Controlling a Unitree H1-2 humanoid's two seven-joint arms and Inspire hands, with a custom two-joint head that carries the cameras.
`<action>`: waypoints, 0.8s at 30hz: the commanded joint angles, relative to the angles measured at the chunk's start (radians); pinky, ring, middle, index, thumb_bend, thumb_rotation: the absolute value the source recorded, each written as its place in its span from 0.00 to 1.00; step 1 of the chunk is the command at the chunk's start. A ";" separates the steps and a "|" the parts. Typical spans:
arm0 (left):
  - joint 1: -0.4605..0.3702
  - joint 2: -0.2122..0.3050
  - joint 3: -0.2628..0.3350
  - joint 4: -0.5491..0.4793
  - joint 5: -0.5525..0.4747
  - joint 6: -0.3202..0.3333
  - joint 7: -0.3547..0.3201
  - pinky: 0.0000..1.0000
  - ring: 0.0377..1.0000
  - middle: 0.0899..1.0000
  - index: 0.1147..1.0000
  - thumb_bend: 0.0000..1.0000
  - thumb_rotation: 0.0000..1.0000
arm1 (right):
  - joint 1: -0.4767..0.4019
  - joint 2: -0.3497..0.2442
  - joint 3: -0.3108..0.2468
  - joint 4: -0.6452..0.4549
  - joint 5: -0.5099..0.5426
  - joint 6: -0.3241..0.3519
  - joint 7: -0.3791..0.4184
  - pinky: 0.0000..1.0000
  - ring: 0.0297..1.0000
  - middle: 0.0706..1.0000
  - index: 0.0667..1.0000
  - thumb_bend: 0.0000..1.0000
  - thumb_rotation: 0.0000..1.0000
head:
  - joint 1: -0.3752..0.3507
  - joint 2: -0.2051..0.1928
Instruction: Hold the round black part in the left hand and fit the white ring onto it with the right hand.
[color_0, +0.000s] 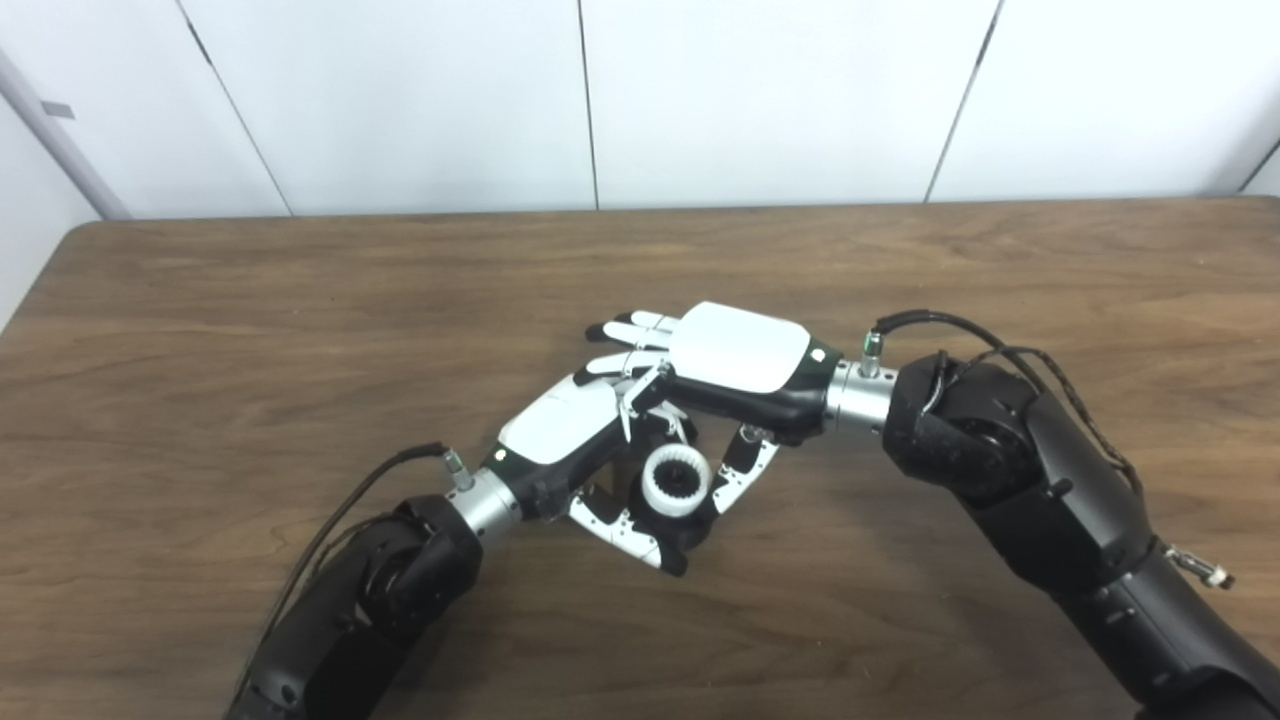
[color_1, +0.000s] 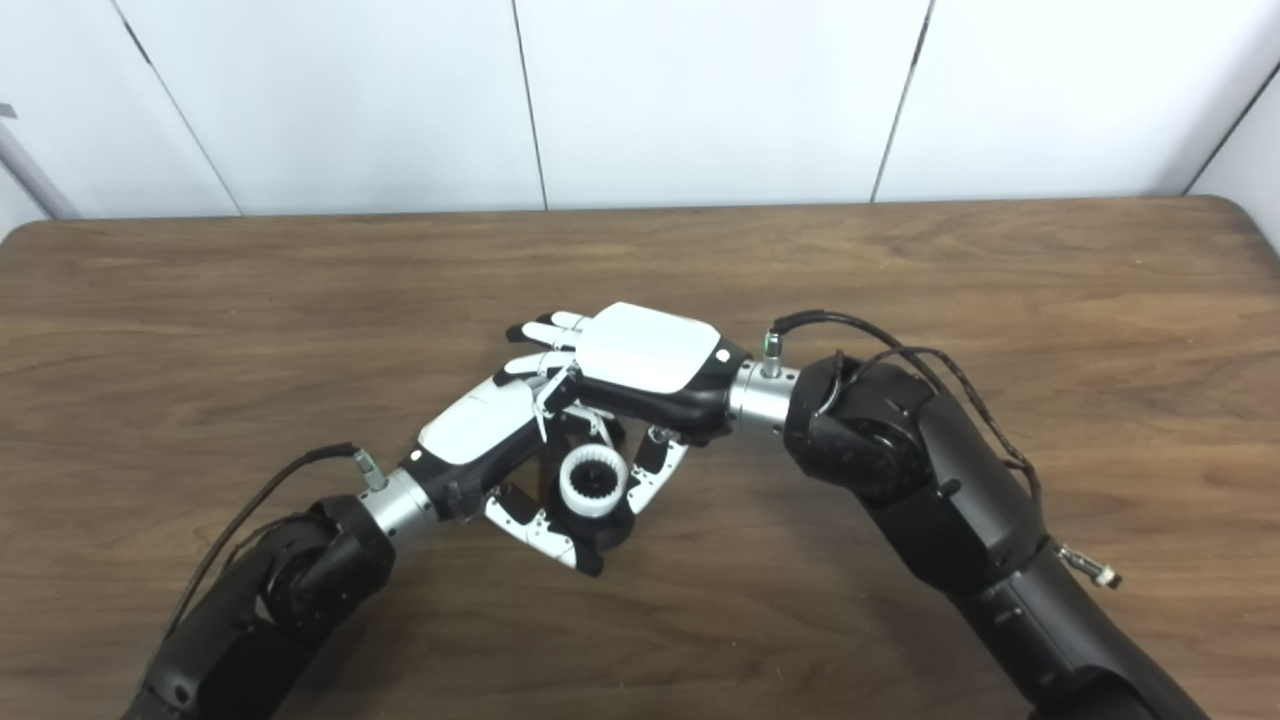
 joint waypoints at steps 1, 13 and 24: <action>-0.005 -0.017 -0.011 -0.030 0.010 0.000 -0.019 1.00 0.93 0.70 0.41 0.52 0.06 | -0.016 -0.006 0.013 0.002 0.008 0.002 0.016 1.00 1.00 0.86 0.44 0.53 0.14 | 0.001 0.000; -0.002 -0.029 -0.009 -0.047 -0.006 0.028 -0.039 1.00 0.94 0.70 0.41 0.52 0.06 | -0.014 -0.017 0.025 0.006 0.018 0.009 0.030 1.00 1.00 0.87 0.44 0.53 0.14 | 0.007 0.006; -0.002 -0.028 -0.004 -0.040 -0.009 0.016 -0.022 1.00 0.88 0.67 0.41 0.52 0.06 | -0.014 -0.029 0.040 -0.014 0.016 0.042 0.059 1.00 1.00 0.89 0.45 0.52 0.15 | 0.005 0.013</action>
